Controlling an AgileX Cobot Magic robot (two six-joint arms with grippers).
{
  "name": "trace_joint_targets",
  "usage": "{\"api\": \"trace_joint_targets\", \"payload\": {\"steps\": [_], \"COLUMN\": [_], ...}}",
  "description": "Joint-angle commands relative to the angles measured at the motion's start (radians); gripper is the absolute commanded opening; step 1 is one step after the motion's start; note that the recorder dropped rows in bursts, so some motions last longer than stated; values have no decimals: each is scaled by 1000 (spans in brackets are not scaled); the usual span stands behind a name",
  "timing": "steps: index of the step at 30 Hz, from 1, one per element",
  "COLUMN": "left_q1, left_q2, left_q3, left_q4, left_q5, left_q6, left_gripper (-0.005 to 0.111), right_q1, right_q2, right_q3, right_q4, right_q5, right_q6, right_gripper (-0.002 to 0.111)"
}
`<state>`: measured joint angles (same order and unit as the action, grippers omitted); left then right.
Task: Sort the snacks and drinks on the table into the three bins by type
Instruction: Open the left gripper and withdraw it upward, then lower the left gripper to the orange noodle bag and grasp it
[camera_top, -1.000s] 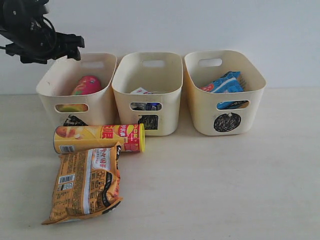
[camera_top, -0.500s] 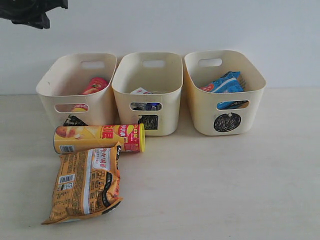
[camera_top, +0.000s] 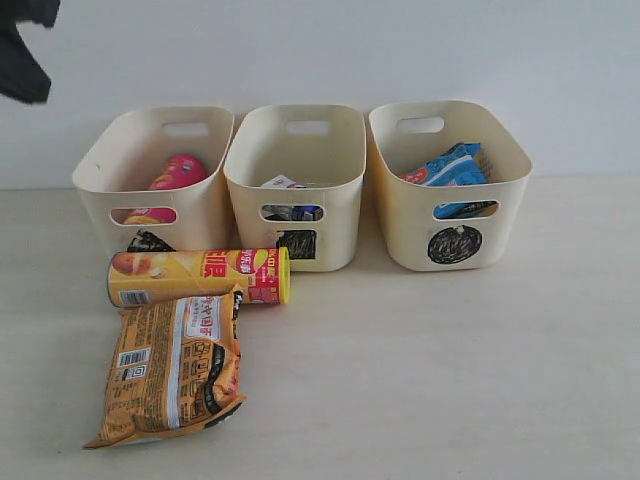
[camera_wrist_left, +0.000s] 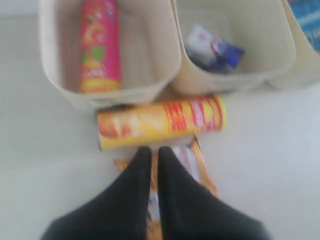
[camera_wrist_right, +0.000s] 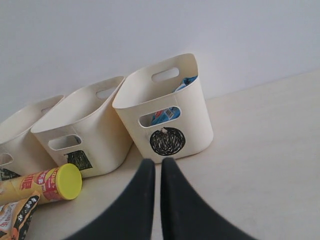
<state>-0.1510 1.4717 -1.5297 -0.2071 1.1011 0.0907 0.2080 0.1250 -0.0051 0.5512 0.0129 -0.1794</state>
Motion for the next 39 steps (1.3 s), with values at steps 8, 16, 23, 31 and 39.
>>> {"api": "trace_joint_targets", "payload": {"steps": [8, 16, 23, 31, 39], "left_q1": [1, 1, 1, 1, -1], "left_q2": [-23, 46, 175, 242, 259], "left_q3": [391, 500, 500, 499, 469], "left_q4": [-204, -282, -275, -275, -275], "left_q5": [58, -371, -517, -739, -647], "left_q6": [87, 154, 134, 127, 466], "left_gripper": [4, 11, 80, 84, 82], "right_q1": [1, 1, 1, 1, 1], "right_q2": [4, 4, 4, 4, 4], "right_q3": [5, 5, 5, 5, 5], "right_q4": [-6, -6, -6, -6, -6], "right_q5": [0, 2, 2, 2, 2], "right_q6": [6, 6, 6, 6, 6], "right_gripper": [1, 1, 1, 1, 1]}}
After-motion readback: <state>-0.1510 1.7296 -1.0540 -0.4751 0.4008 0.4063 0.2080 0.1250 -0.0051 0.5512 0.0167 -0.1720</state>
